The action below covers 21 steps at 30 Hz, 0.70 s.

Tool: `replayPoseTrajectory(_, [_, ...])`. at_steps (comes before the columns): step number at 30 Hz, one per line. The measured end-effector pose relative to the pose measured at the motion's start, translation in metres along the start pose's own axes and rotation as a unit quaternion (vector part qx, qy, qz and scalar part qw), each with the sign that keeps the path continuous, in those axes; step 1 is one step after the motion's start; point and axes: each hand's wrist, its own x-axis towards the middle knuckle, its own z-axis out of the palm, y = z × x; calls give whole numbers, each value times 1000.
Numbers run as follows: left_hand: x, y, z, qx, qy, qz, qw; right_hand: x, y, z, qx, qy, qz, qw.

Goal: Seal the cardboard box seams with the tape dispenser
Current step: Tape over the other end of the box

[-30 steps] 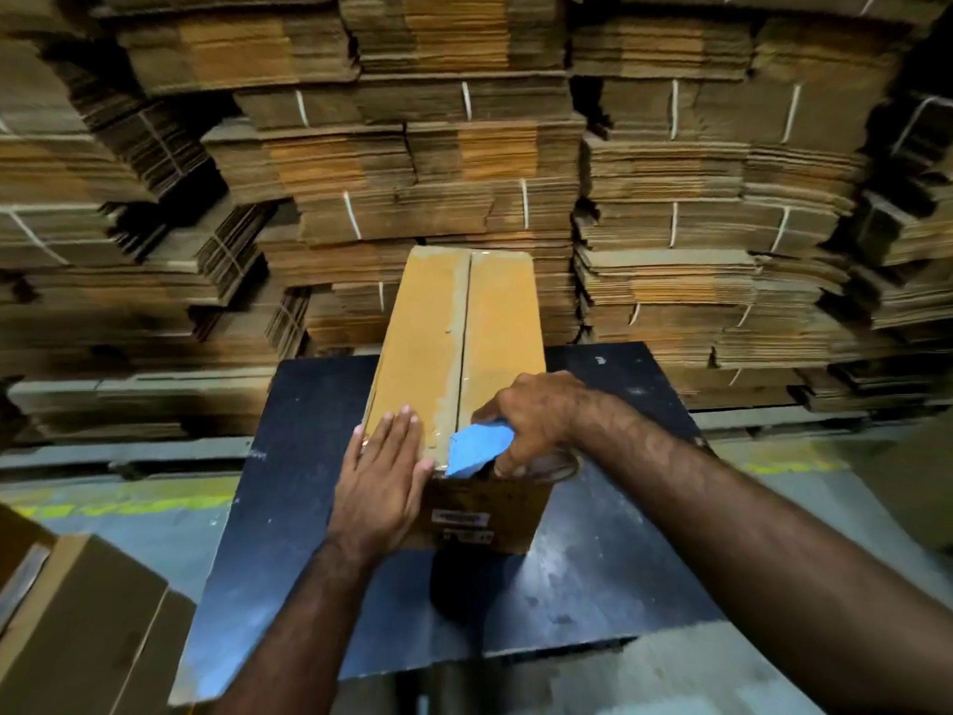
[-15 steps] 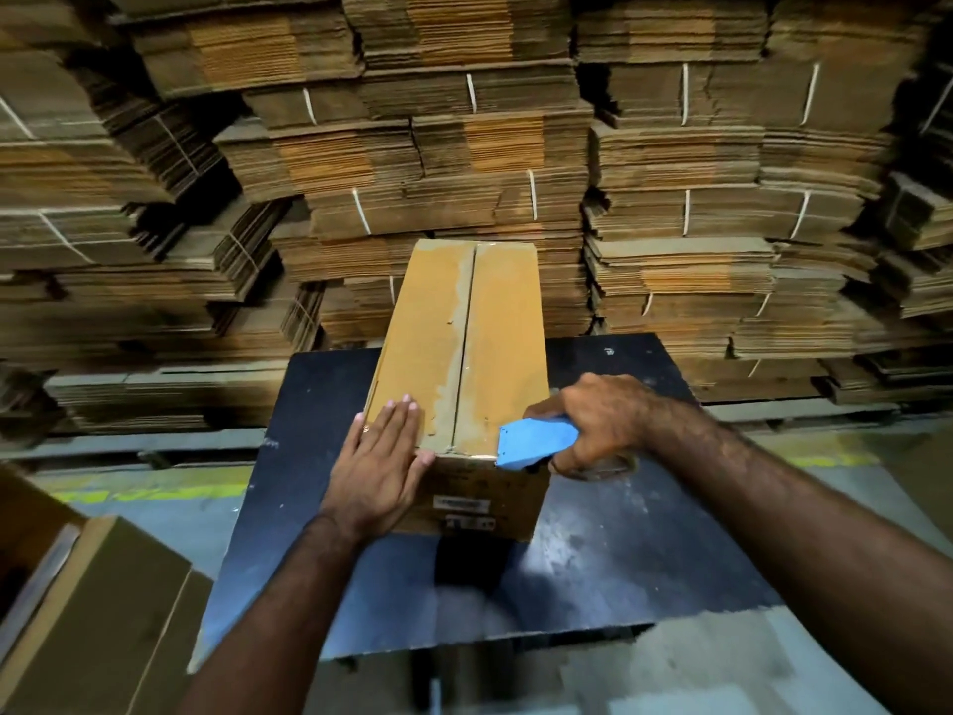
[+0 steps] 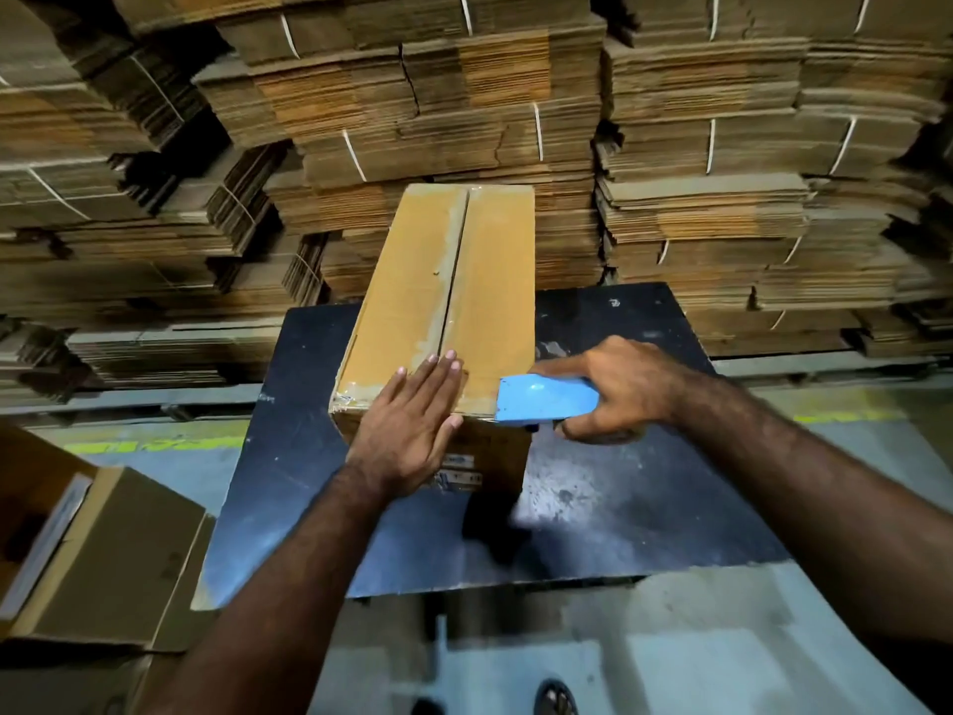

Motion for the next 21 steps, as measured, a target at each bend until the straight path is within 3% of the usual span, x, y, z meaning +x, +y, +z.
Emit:
replayPoseTrajectory(11, [0,18,-18,15,-58,-22,998,-25,30,27,13,-5,16,1000])
replayPoseTrajectory(15, [12,74,-16,0,-44,74,996,-25,35,32,16,6,14,1000])
replayPoseTrajectory(21, [13,93,-1,-14,-5,31,999,-29,46,37,25,25,12,999])
